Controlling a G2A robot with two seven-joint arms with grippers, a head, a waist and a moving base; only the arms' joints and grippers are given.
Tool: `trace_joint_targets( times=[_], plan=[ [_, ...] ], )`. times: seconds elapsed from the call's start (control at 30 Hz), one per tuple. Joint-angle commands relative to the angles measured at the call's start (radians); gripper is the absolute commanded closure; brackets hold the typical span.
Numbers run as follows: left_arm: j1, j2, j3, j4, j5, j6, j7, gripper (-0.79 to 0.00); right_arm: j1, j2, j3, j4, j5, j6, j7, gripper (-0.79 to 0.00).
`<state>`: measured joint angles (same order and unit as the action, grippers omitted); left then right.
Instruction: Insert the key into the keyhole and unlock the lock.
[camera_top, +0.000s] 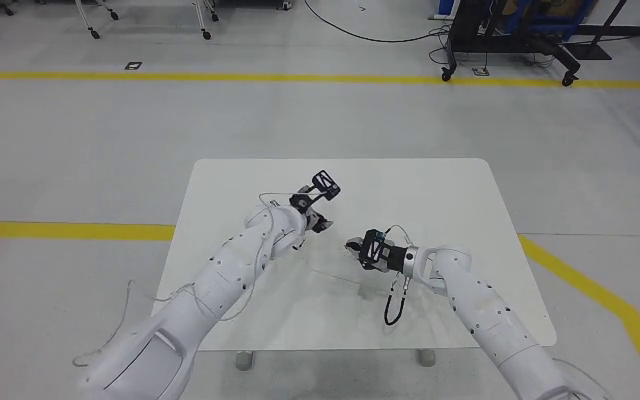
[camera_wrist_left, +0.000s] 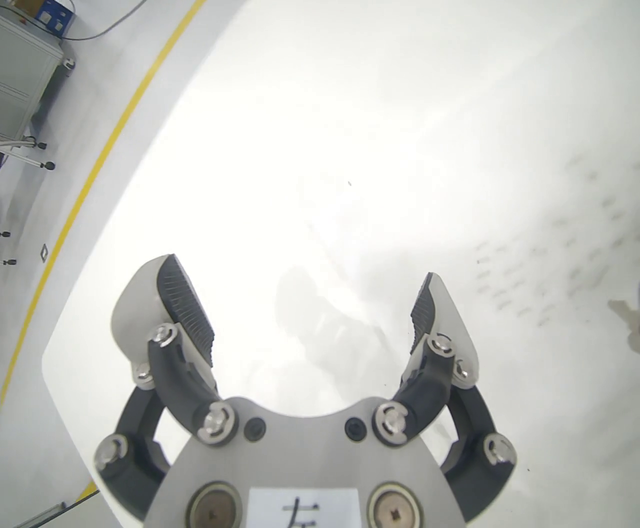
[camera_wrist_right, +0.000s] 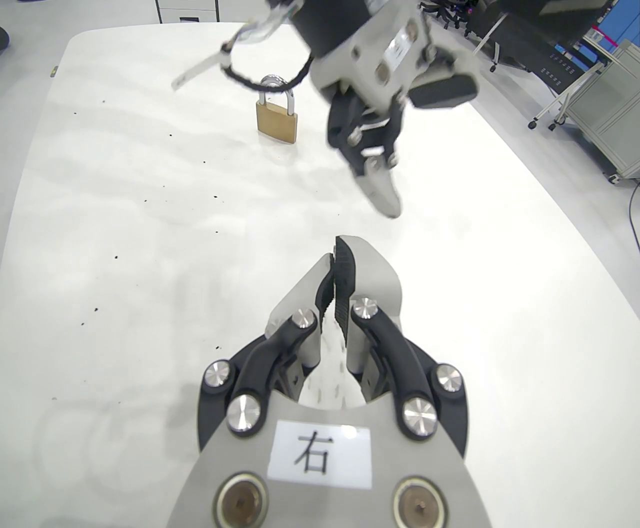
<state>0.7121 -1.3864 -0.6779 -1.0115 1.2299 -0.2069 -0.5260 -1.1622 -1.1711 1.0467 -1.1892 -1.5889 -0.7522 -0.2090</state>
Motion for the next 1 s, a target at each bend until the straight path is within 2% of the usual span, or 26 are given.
trace_joint_targets(
  times=[0.0, 0.13, 0.23, 0.27, 0.57, 0.67, 0.73, 0.83, 0.97],
  plan=[
    [0.003, 0.024, -0.072, -0.056, -0.016, -0.03, -0.006, -0.785, 0.0, 0.0, 0.0, 0.0, 0.0, 0.0, 0.0, 0.0],
    [0.045, 0.091, -0.276, -0.215, -0.064, -0.124, -0.073, -0.785, 0.0, 0.0, 0.0, 0.0, 0.0, 0.0, 0.0, 0.0],
    [0.133, 0.142, -0.472, -0.396, -0.162, -0.206, -0.172, -0.785, 0.0, 0.0, 0.0, 0.0, 0.0, 0.0, 0.0, 0.0],
    [0.158, 0.152, -0.515, -0.441, -0.186, -0.223, -0.2, -0.785, 0.0, 0.0, 0.0, 0.0, 0.0, 0.0, 0.0, 0.0],
    [0.158, 0.152, -0.515, -0.441, -0.186, -0.223, -0.2, -0.785, 0.0, 0.0, 0.0, 0.0, 0.0, 0.0, 0.0, 0.0],
    [0.217, 0.148, -0.516, -0.415, -0.267, -0.195, -0.131, -0.785, -0.006, -0.001, -0.001, -0.006, 0.018, 0.0, -0.01, 0.0],
    [0.251, 0.141, -0.534, -0.37, -0.422, -0.179, -0.081, -0.785, -0.012, -0.006, 0.005, -0.01, 0.116, -0.033, -0.065, 0.0],
    [0.263, 0.128, -0.568, -0.292, -0.787, -0.186, -0.088, -0.785, -0.008, -0.019, 0.014, 0.007, 0.287, -0.049, -0.105, 0.0],
    [0.237, 0.114, -0.598, -0.187, -1.244, -0.225, -0.203, -0.785, 0.01, -0.038, 0.0, 0.039, 0.571, -0.176, -0.112, 0.0]
  ],
)
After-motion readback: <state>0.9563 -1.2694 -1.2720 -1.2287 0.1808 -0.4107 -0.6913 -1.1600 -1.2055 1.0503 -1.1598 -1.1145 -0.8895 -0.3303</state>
